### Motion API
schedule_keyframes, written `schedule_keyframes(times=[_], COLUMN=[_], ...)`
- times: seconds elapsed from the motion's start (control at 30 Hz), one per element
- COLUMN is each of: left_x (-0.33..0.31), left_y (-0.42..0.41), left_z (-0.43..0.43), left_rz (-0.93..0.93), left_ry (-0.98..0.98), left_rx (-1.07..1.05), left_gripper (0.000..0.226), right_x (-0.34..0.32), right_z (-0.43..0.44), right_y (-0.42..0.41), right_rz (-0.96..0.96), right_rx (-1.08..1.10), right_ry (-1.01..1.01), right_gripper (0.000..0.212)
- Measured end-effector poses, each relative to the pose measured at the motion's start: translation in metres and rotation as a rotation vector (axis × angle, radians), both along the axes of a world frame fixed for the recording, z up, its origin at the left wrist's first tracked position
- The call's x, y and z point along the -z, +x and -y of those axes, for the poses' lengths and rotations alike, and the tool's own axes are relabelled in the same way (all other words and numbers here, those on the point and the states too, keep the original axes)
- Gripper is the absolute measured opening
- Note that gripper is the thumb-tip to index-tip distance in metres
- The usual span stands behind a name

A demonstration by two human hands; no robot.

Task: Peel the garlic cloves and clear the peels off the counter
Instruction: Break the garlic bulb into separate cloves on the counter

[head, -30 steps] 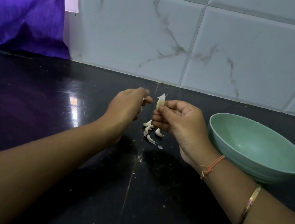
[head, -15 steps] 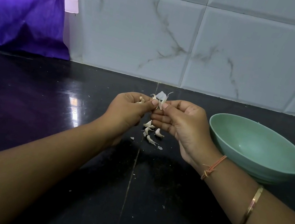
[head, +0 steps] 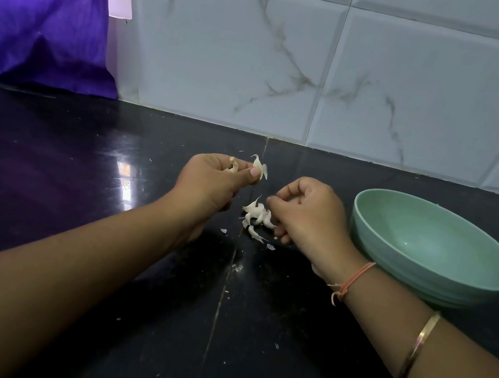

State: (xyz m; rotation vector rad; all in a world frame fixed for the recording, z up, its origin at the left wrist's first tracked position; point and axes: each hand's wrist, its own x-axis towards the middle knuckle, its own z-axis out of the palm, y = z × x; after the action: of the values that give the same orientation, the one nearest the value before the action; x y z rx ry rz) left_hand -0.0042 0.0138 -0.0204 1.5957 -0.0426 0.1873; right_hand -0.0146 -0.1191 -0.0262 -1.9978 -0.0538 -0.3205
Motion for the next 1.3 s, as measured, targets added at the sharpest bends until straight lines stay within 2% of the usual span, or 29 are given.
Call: schedule_keyframes(times=[0.03,0.1,0.17,0.23,0.37,0.53,0.63,0.73,0.83,0.97,1.07,1.2,1.3], left_x=[0.000,-0.001,-0.001,0.000,0.000,-0.002,-0.003,-0.003,0.000,0.002,0.001,-0.008,-0.013], left_y=[-0.001,-0.002,-0.003,-0.004,-0.004,-0.006,-0.004,-0.001,0.000,0.001,0.001,-0.001,-0.002], left_z=[0.000,0.002,0.002,0.003,0.004,0.004,0.003,0.000,-0.003,-0.004,-0.003,0.002,0.003], left_rz=[0.003,0.015,0.040,0.081,0.121,0.037,0.023,0.071,0.094,0.078,0.067,-0.089,-0.158], left_ry=[0.002,0.018,0.056,0.113,0.179,0.093,0.095,0.273,0.454,0.469,0.334,-0.146,-0.435], left_rx=[0.007,0.022,0.041,0.058,0.083,0.150,0.121,0.036,-0.006,0.011,-0.014,0.080,0.186], left_gripper=[0.007,0.009,0.010,0.011,0.013,0.017,0.015,0.008,0.013,0.021,0.007,0.017,0.024], right_x=[-0.001,-0.003,-0.007,-0.009,-0.008,-0.009,-0.009,-0.006,-0.003,0.000,0.002,0.001,-0.005], right_z=[0.000,-0.001,-0.003,-0.003,-0.002,-0.002,-0.002,-0.002,0.000,0.001,0.002,0.001,-0.003], right_y=[0.000,-0.001,-0.003,-0.005,-0.004,-0.001,-0.001,-0.002,0.000,0.001,0.003,0.002,-0.004], right_rz=[0.037,0.107,0.148,0.166,0.129,0.057,0.061,0.101,0.101,0.055,0.047,0.098,0.187], right_rx=[0.011,-0.010,-0.073,-0.118,-0.144,-0.163,-0.149,-0.089,-0.049,-0.032,-0.019,0.007,-0.066], right_ry=[-0.023,0.054,0.175,0.205,0.300,0.450,0.426,0.306,0.192,0.089,0.069,0.062,0.168], right_gripper=[0.012,0.021,0.016,0.006,0.007,0.015,0.017,0.016,0.016,0.015,0.021,0.020,0.014])
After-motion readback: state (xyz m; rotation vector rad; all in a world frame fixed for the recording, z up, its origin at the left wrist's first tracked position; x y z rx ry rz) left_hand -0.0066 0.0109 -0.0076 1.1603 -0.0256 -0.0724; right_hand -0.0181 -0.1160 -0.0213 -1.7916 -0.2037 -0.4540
